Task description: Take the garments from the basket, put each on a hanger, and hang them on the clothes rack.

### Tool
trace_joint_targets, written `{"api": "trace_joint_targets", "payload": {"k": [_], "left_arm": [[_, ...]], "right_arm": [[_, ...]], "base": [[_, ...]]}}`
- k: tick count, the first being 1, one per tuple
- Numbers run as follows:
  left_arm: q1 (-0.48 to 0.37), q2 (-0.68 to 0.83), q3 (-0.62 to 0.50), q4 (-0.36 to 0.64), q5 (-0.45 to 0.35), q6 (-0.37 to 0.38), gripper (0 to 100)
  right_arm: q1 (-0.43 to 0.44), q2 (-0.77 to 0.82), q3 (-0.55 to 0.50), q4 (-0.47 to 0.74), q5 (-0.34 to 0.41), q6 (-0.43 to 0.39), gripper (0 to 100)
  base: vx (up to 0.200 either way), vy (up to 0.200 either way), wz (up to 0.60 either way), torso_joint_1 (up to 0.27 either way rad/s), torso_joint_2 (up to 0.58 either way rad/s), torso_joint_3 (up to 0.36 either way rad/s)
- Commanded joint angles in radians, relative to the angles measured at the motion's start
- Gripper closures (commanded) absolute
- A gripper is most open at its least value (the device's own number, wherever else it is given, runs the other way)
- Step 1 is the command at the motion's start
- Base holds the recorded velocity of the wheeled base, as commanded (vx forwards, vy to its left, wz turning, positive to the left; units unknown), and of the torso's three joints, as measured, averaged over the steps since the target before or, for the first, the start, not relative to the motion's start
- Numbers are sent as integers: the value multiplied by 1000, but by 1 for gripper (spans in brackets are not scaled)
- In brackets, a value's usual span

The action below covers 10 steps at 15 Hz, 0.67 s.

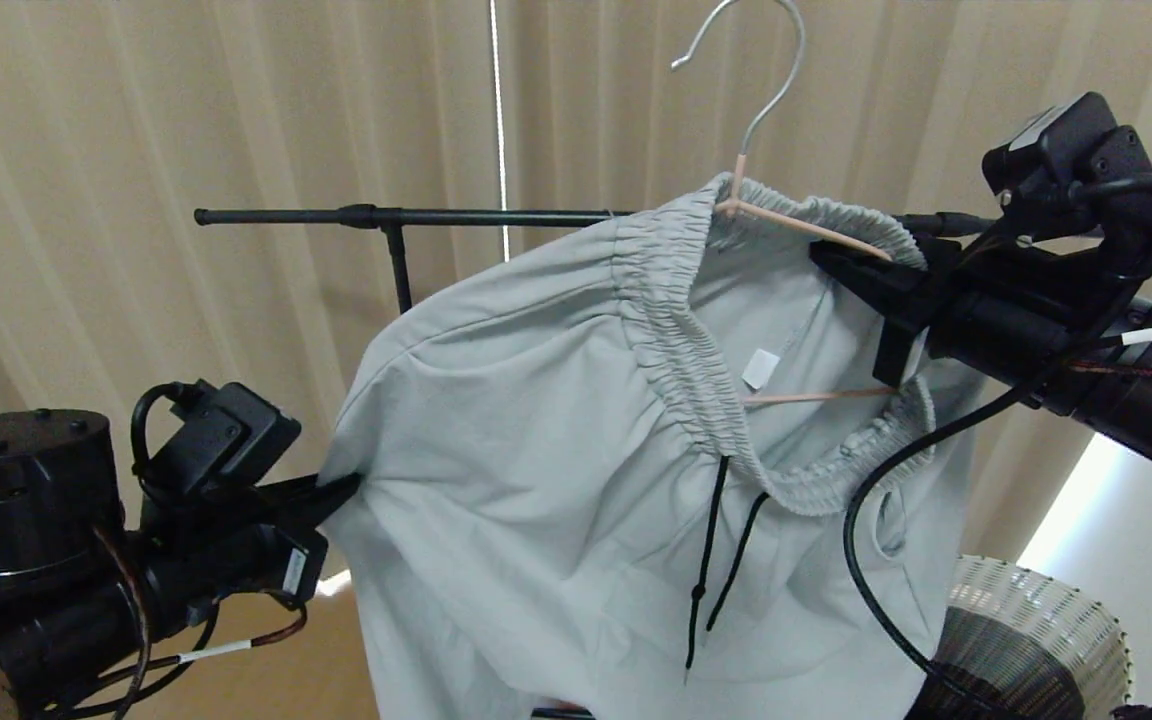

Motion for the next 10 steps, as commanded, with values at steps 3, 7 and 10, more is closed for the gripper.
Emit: {"api": "trace_joint_targets", "payload": {"k": [3,7,10], "left_arm": [[203,10,72,-10,12,111,100],[241,8,95,-71,10,111,100],[203,1,107,-117,9,107,100]], "right_arm": [[-51,3,2,-2,-1,-1,100],[-58,4,0,-2,-1,-1,100],[-58,9,2,-2,-1,-1,100]], "base": [[0,0,0,0,0,0],[0,0,0,0,0,0],[0,0,0,0,0,0]]}}
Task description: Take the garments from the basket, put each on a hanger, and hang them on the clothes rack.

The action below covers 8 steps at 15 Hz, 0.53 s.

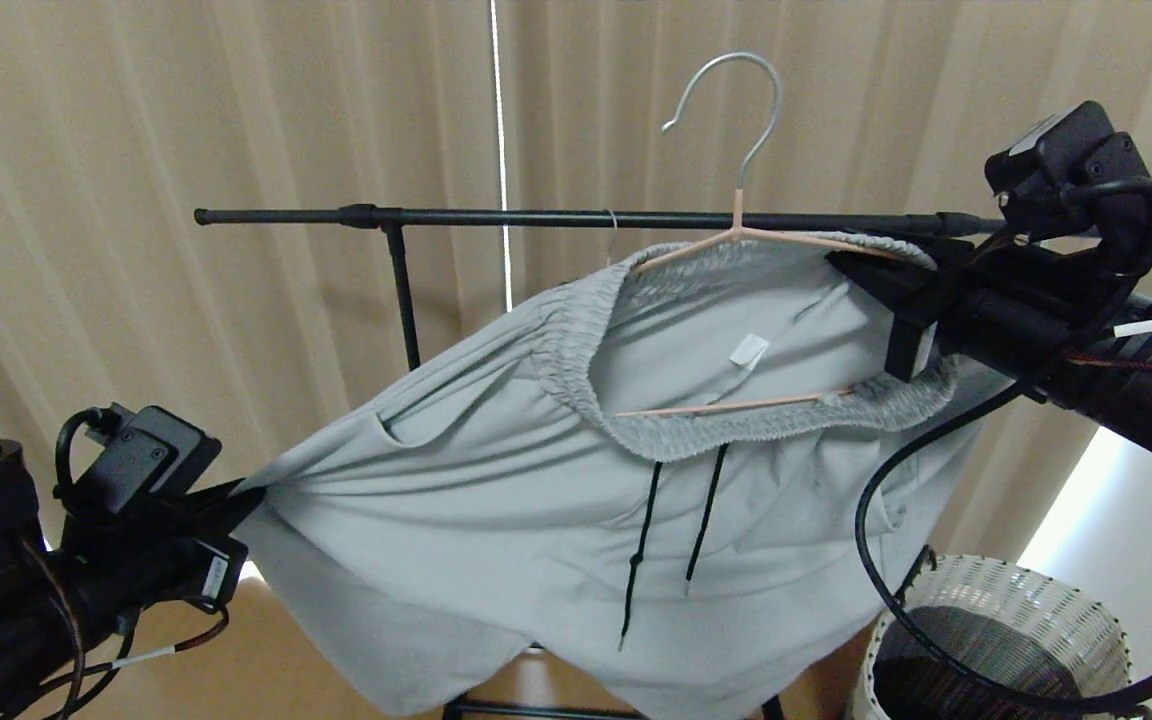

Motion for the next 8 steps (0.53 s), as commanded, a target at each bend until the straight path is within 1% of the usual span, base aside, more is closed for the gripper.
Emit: {"api": "trace_joint_targets", "payload": {"k": [1,4,6,7,8], "left_arm": [[-36,-13,5,-7,-4,-3,0],[-91,-62,8,-7,-13,-27,0],[-108,-119,17,-7,-38,-79,0],[-108,-154,19,-7,-47,-112,0],[-108,-228,29,-7,-68,-194,0]], "right_arm": [[1,4,0,1,2,-1,100],[1,5,12,5,0,-2,100],[-8,-4,32,38,-3,-1,100],[-30,-8,40,61,-14,-1,100],[-57,-31,52,110,-54,-2,100]], "base": [[0,0,0,0,0,0],[0,0,0,0,0,0],[0,0,0,0,0,0],[0,0,0,0,0,0],[0,0,0,0,0,0]]}}
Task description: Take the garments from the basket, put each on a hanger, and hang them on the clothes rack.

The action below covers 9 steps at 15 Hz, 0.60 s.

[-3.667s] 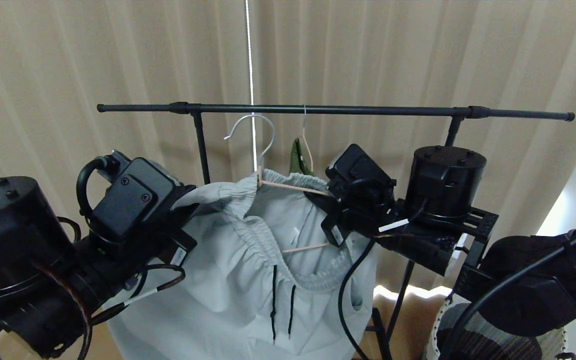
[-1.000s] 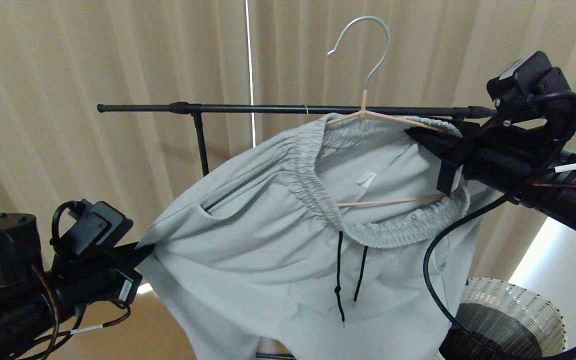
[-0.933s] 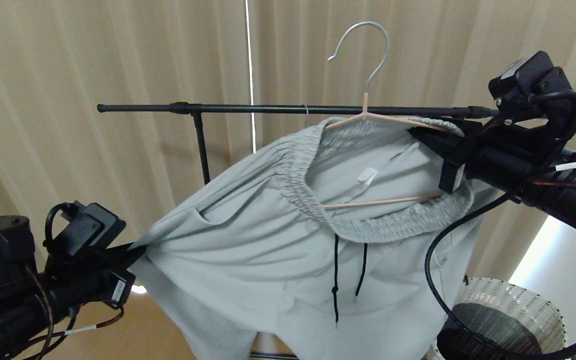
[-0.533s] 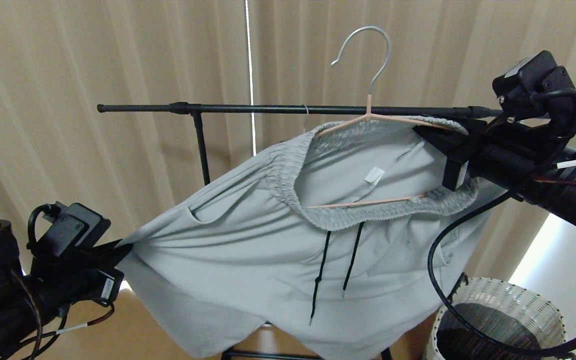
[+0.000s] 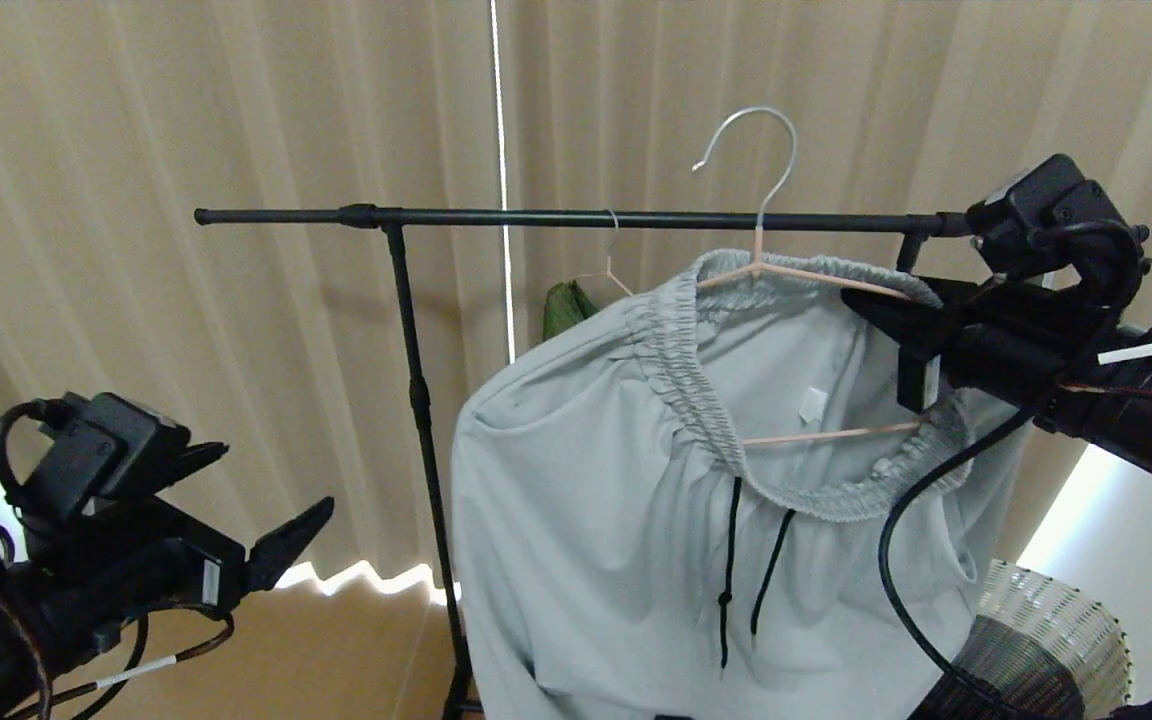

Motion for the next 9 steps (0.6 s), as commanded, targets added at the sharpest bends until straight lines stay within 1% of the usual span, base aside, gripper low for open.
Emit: {"api": "trace_joint_targets", "payload": {"k": [1,2,3,4,5,9], "left_arm": [[-5,-140,21,-1,-22,-104,0],[-5,-164,33,-1,-22,-147,0],[3,-200,58,-1,-22,-202,0],[4,-218,87,-1,-22,-233,0],[4,-210,99,-1,-23,-231,0],[3,-233,104,-1,-22,-225,0]], "right_arm": [[-41,-37,22,40,-31,-2,100],[-64,-55,33,68,-45,-2,100],[-101,-92,55,120,-66,0,100],[-128,-124,74,163,-78,0,100],[-180,-156,93,223,-92,0,100],[-288,-207,159,241,-164,0,100]], "base": [[0,0,0,0,0,0],[0,0,0,0,0,0],[0,0,0,0,0,0],[0,0,0,0,0,0],[0,0,0,0,0,0],[0,0,0,0,0,0]]}}
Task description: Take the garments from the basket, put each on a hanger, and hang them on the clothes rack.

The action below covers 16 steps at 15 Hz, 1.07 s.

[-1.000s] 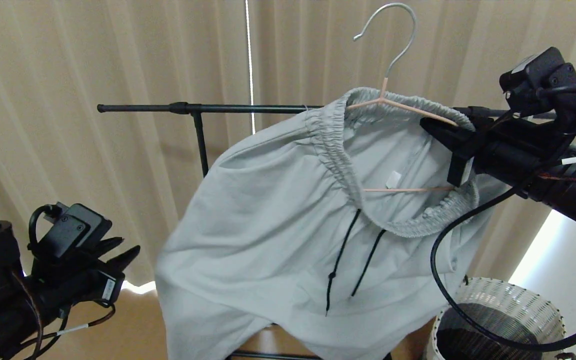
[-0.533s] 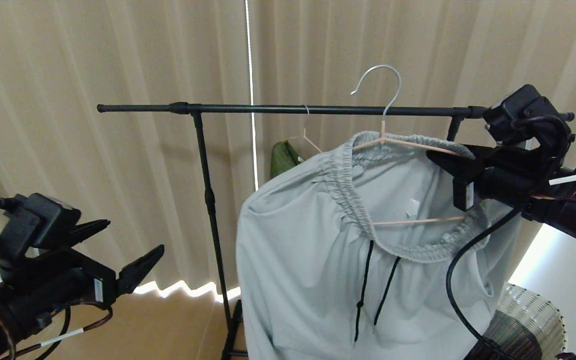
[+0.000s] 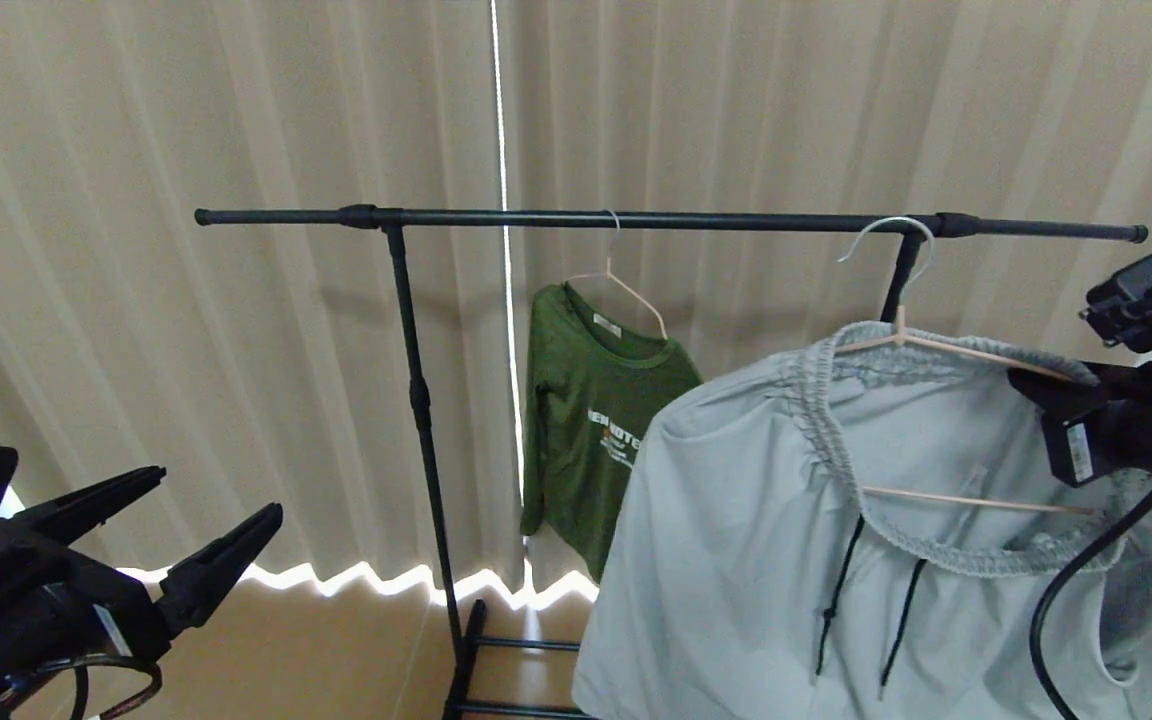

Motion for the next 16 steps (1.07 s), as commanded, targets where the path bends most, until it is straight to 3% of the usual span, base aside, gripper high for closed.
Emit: {"api": "trace_joint_targets", "payload": {"k": [1,3,7,16], "left_arm": [[-2,-24,5,-1,0,2,0],[0,-24,-1,-1,0,2,0],[41,-40,-4,-1,0,0,0],[44,-46,-7,-1,2,15,0]], "right_arm": [[-71,-61,37,2,-11,-1,100],[-180,-109,37,65,-67,-4,100],[-275,-185,35,168,-146,-6,100],[-272,-268,92,195,-152,123,100]], "base": [[0,0,0,0,0,0],[0,0,0,0,0,0],[0,0,0,0,0,0],[22,0,0,0,0,0]]}}
